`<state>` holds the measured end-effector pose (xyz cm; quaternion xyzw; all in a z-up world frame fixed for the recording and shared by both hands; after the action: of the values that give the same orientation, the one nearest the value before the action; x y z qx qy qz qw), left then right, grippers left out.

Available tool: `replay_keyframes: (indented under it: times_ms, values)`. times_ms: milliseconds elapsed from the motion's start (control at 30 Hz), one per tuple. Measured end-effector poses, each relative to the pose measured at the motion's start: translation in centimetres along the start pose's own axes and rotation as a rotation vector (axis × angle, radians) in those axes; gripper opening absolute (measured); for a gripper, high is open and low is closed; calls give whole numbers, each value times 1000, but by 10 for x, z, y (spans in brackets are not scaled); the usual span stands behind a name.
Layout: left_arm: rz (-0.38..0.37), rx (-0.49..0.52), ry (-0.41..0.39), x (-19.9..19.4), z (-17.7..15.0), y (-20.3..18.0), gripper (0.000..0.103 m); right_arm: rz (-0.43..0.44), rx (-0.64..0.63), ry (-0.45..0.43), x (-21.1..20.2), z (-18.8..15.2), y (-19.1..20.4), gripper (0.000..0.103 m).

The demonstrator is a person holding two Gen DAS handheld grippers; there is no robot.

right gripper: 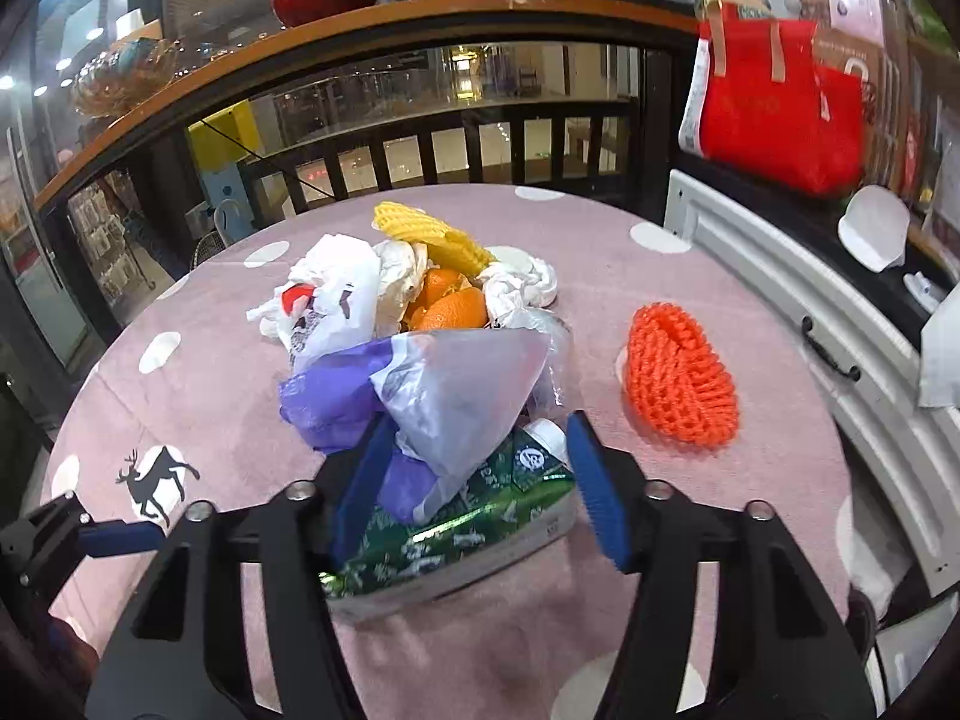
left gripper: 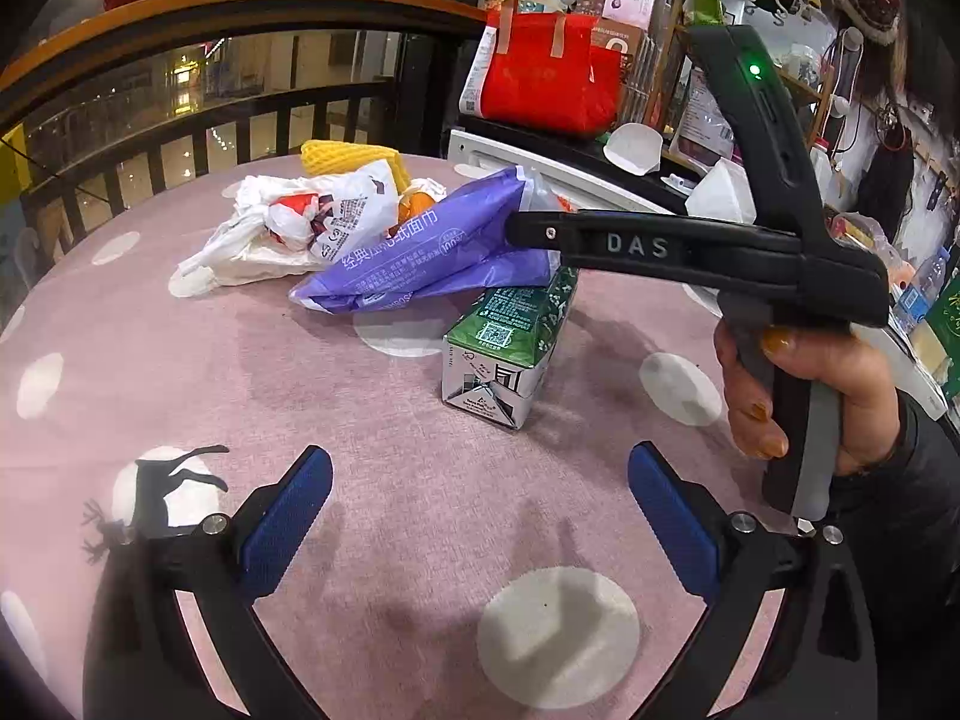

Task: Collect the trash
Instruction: 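Return both tools to the table and grasp the purple bag with the right tool, then grasp the green drink carton with the left tool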

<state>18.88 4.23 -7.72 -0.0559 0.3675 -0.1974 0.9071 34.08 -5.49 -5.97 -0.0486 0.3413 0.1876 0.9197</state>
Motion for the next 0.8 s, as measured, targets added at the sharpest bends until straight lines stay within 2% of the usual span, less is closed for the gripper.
replay_keyframes:
  times_ms: [33, 133, 200, 367, 600, 800]
  values:
    - [-3, -5, 6, 3, 1, 1, 97, 13, 1, 0, 1, -1, 1, 36]
    - [-3, -7, 23, 10, 3, 5, 97, 42, 4, -13, -4, -1, 2, 24]
    - [0, 1, 32, 14, 5, 6, 97, 57, 3, -44, -13, 1, 4, 21]
    - [6, 33, 54, 27, 12, 4, 97, 87, 9, -128, -53, 8, -3, 19]
    - [-9, 54, 91, 51, 22, 5, 97, 46, 46, -253, -121, 18, -36, 18]
    - [11, 75, 109, 71, 33, 4, 97, 1, 95, -294, -159, 12, -68, 18]
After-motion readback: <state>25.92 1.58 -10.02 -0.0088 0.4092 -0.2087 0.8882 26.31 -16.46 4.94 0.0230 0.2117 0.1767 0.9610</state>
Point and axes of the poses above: each gripper's, at about its wrist camera, not at the fingertips, and x roughly the way its jaws point, y to its left, z to its top, the point moved 5 cm from there along x, roughly the way its jaws point, and after that the axes turned 8 degrees about -z, right-handed, at the moved point
